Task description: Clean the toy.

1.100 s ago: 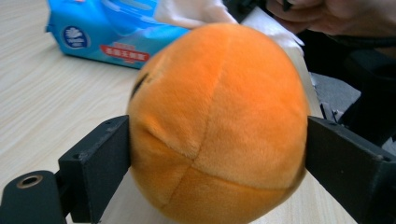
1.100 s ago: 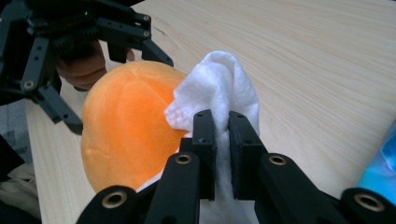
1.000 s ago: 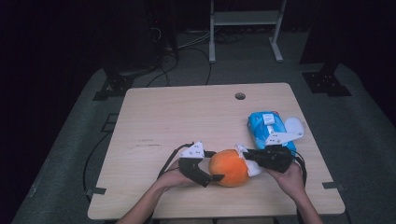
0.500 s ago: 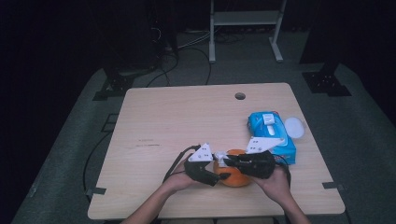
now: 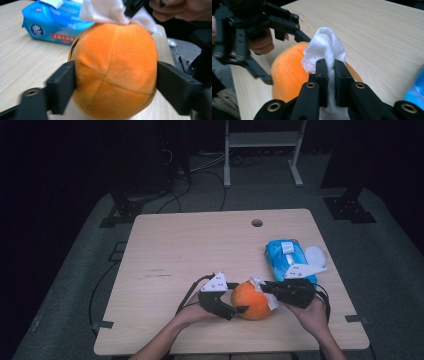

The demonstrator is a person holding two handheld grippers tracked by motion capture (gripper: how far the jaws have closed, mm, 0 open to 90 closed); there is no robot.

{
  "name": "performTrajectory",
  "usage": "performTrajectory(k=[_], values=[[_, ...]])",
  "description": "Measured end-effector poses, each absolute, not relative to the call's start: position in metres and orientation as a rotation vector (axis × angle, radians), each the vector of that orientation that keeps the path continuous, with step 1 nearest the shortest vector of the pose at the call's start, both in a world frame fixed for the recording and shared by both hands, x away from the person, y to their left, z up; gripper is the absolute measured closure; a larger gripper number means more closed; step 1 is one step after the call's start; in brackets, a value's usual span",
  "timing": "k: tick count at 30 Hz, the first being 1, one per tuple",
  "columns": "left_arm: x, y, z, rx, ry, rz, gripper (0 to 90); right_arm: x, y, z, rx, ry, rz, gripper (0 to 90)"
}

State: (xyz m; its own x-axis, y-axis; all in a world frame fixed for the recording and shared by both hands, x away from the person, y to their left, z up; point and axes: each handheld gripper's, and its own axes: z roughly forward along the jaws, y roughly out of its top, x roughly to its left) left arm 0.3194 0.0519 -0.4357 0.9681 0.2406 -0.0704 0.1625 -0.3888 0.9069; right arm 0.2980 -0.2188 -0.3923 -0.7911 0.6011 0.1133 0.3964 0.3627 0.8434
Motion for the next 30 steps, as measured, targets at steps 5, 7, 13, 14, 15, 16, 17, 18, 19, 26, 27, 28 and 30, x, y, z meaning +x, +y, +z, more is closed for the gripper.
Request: performTrajectory(k=[5,7,13,14,15,16,17,18,19,26,27,28,30], values=[[0.329,0.055,-0.444,1.953,0.283,0.052,9.2,0.298,-0.233,-0.395,0.945,2.374,1.384,82.0],[0.335,0.053,-0.452,1.95,0.276,0.033,7.9,0.3,-0.241,-0.397,0.979,2.362,1.401,82.0],[0.336,0.042,-0.457,1.925,0.217,0.013,22.9,0.305,-0.249,-0.402,1.034,2.356,1.439,82.1],[0.336,0.042,-0.457,1.925,0.217,0.013,28.6,0.305,-0.249,-0.402,1.034,2.356,1.439,82.1],[0.334,0.043,-0.451,1.918,0.201,0.032,28.6,0.305,-0.249,-0.401,1.042,2.353,1.453,82.5],[0.333,0.044,-0.445,1.914,0.198,0.047,33.8,0.304,-0.249,-0.398,1.033,2.336,1.485,83.0],[0.331,0.049,-0.432,1.887,0.196,0.054,34.7,0.302,-0.246,-0.392,1.026,2.315,1.512,83.3],[0.33,0.052,-0.425,1.876,0.195,0.059,34.6,0.302,-0.244,-0.389,1.015,2.305,1.524,83.4],[0.329,0.056,-0.417,1.87,0.2,0.062,34.6,0.303,-0.243,-0.387,1.01,2.298,1.542,83.4],[0.322,0.088,-0.399,1.926,0.282,0.091,34.6,0.318,-0.217,-0.389,1.01,2.342,1.66,83.5],[0.324,0.092,-0.402,1.938,0.304,0.083,34.5,0.321,-0.213,-0.394,1.019,2.36,1.66,83.5],[0.326,0.094,-0.407,1.955,0.332,0.073,34.5,0.325,-0.208,-0.4,1.039,2.383,1.658,83.5],[0.33,0.095,-0.418,2.01,0.364,0.069,34.3,0.335,-0.202,-0.418,1.092,2.453,1.624,83.5]])
